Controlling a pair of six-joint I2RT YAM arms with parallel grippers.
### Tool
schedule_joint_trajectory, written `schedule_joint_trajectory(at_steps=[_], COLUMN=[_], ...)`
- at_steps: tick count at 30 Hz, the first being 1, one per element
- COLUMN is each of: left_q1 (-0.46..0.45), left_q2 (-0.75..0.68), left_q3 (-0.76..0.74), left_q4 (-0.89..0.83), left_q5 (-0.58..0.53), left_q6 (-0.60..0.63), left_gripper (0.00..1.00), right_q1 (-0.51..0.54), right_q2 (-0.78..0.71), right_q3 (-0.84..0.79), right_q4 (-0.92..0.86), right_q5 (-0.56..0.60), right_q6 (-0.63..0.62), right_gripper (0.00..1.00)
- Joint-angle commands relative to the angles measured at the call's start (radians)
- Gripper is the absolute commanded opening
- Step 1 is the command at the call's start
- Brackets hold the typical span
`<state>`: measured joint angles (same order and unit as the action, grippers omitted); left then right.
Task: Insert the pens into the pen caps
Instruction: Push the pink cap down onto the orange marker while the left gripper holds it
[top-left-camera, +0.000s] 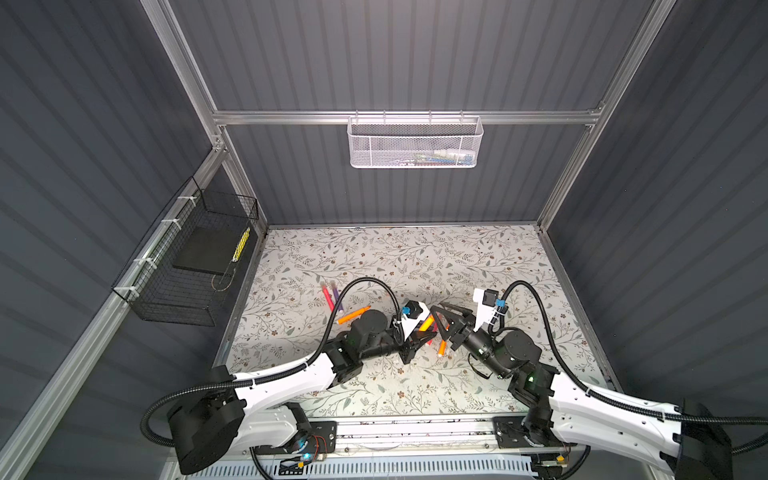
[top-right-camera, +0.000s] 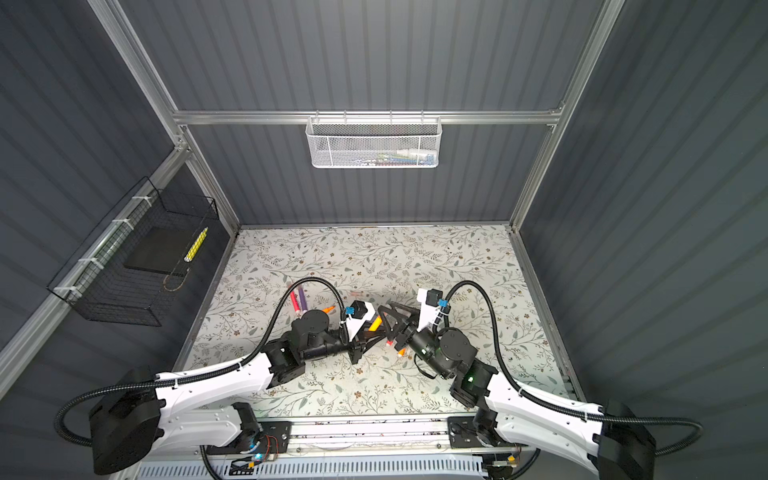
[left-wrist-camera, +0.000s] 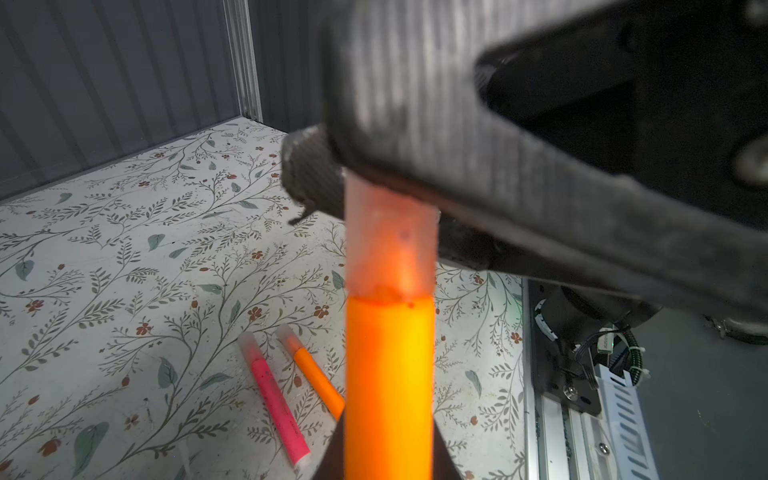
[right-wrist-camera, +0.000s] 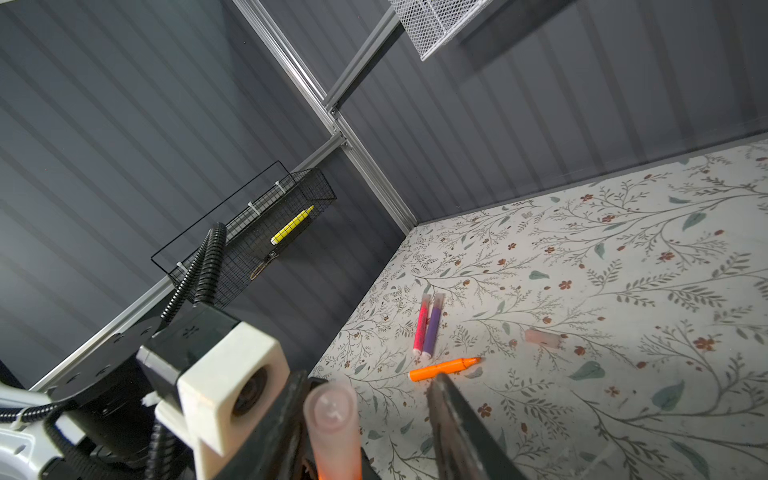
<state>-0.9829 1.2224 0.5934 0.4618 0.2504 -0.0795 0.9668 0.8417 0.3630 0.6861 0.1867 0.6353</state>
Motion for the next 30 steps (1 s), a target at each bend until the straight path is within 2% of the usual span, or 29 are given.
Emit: schedule_joint_trajectory(at_steps=[1, 9, 10, 13, 18, 27, 30], left_q1=[-0.006, -0.007, -0.007, -0.007, -0.007, -0.004, -0.004], left_q2=[0.007, 0.037, 0.040, 0.051, 0.055, 0.002, -0.009], left_q3=[0.001, 0.010, 0.013, 0.029, 0.074, 0.171, 0.236], left_q4=[-0.005, -0.011, -0.011, -0.014, -0.036, -0.037, -0.066], left_q5=[-0.007, -0.013, -0.013, -0.018, -0.035, -0.202, -0.202], left_q6=[0.028, 0.029, 0.029, 0.026, 0.023, 0.103, 0.147], left_gripper=[0.00, 0.00, 0.00, 0.00, 0.00, 0.00, 0.00], right_q1=[-0.009, -0.020, -0.020, -0.020, -0.020, -0.004, 0.027], right_q2=[0.002, 0.019, 0.024, 0.046, 0.073, 0.045, 0.052], right_q3=[0.034, 0.043, 0.044, 0.048, 0.033, -0.012, -0.022], right_q4=[0.026, 0.032, 0.032, 0.032, 0.041, 0.037, 0.040], right_q5=[-0.004, -0.025, -0.029, -0.052, -0.055, -0.133, -0.159], right_q6=[-0.001, 0.010, 0.014, 0.023, 0.034, 0.008, -0.016], right_gripper=[0.48, 0.46, 0.43, 0.24, 0.00, 0.00, 0.00])
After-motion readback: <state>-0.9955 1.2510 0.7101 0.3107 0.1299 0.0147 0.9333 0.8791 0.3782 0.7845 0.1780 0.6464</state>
